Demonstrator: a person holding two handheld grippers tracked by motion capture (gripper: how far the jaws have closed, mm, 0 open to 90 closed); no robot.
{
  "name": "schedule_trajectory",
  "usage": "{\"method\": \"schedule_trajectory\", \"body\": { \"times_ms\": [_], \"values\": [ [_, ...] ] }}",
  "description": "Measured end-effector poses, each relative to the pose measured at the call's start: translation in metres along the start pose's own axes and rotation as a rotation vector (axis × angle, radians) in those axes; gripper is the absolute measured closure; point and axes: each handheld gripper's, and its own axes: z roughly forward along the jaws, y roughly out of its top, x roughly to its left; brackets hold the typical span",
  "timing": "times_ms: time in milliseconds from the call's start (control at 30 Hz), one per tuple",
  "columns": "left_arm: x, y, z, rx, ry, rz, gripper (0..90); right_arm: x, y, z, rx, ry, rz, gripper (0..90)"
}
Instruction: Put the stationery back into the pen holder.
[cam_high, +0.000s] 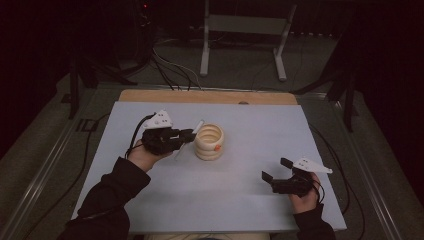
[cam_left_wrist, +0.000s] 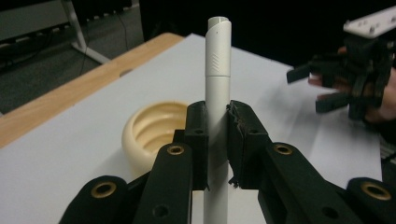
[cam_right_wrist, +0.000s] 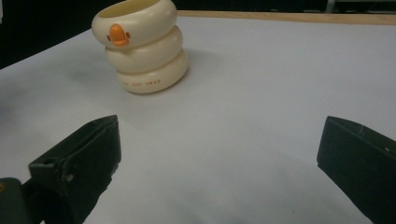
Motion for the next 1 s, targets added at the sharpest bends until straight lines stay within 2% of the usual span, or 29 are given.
{"method": "schedule_trajectory", "body": {
  "times_ms": [200, 367, 567, 733, 767, 1000],
  "values": [
    [-0.001, 0.012, 0.008, -0.034, 0.011, 0.009, 79.6, 0.000, 0.000, 0.000, -0.001, 0.000, 0.001, 0.0],
    [0.002, 0.020, 0.016, -0.064, 0.010, -0.012, 79.6, 0.000, 0.000, -0.001, -0.002, 0.000, 0.003, 0.0],
    [0.003, 0.024, 0.021, -0.092, 0.012, -0.001, 79.6, 0.000, 0.000, -0.001, -0.001, 0.001, 0.005, 0.0],
    [0.006, 0.028, 0.024, -0.126, 0.004, -0.015, 79.6, 0.000, 0.000, -0.001, 0.000, 0.001, 0.003, 0.0],
    [0.007, 0.028, 0.025, -0.135, 0.013, -0.012, 79.6, 0.000, 0.000, -0.001, -0.002, 0.002, 0.002, 0.0],
    [0.013, 0.032, 0.036, -0.202, -0.010, -0.028, 79.6, 0.000, 0.000, -0.001, -0.002, 0.001, 0.003, 0.0]
  ]
}}
